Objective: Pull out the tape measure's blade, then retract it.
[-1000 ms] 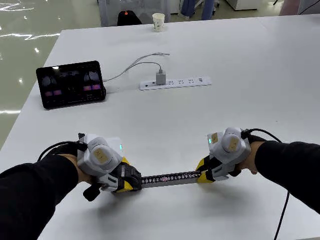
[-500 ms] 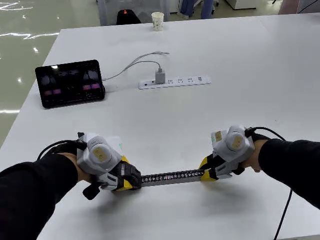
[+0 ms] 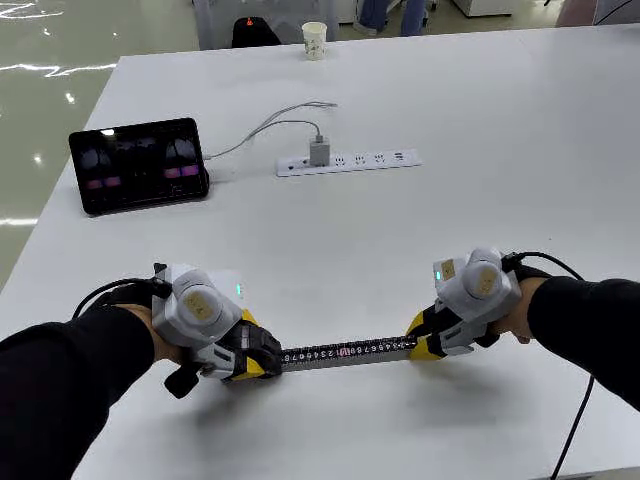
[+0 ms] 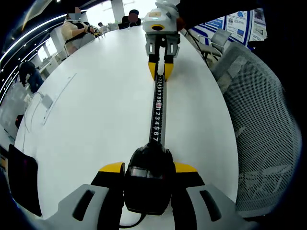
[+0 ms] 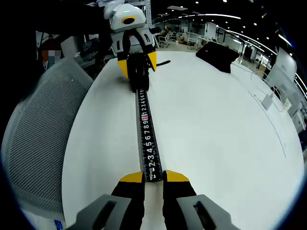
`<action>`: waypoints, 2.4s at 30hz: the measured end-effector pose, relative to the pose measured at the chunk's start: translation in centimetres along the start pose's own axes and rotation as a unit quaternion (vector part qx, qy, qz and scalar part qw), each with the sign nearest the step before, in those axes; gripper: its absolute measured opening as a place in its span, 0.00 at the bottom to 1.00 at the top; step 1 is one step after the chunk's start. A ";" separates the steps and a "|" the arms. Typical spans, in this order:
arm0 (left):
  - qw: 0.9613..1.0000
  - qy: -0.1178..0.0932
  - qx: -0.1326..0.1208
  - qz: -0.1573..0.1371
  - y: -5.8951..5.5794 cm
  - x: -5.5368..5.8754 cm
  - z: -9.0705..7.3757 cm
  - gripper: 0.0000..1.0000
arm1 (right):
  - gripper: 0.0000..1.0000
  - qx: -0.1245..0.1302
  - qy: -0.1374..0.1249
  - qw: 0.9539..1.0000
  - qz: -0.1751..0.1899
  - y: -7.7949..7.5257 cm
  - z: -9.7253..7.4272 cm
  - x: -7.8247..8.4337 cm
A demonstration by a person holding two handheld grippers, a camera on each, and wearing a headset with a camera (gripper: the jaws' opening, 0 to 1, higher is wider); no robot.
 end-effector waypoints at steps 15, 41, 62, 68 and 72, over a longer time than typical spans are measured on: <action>1.000 0.000 -0.001 -0.003 0.0 0.0 0.0 0.32 | 0.10 0.003 0.004 1.000 -0.004 -0.1 -0.6 0.8; 1.000 0.000 -0.003 -0.002 0.0 0.0 0.0 0.32 | 0.10 0.005 0.007 1.000 0.000 -0.3 -1.6 2.0; 1.000 -0.002 -0.003 -0.001 0.0 0.0 0.0 0.32 | 0.10 0.009 0.010 1.000 0.003 -0.4 -1.9 2.8; 1.000 -0.002 -0.004 -0.001 0.0 -0.1 0.0 0.32 | 0.10 0.009 0.011 1.000 0.005 -0.3 -2.1 2.9; 1.000 -0.002 -0.004 -0.001 0.0 0.0 -0.1 0.32 | 0.10 0.010 0.011 1.000 0.005 -0.3 -2.2 3.1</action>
Point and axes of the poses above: the centre of the closed fingertips' face, and the gripper's own axes: z roughly forward along the fingers, y roughly to its left, x roughly out of its underside, the point moved 2 cm from there along -z, roughly backward along the fingers
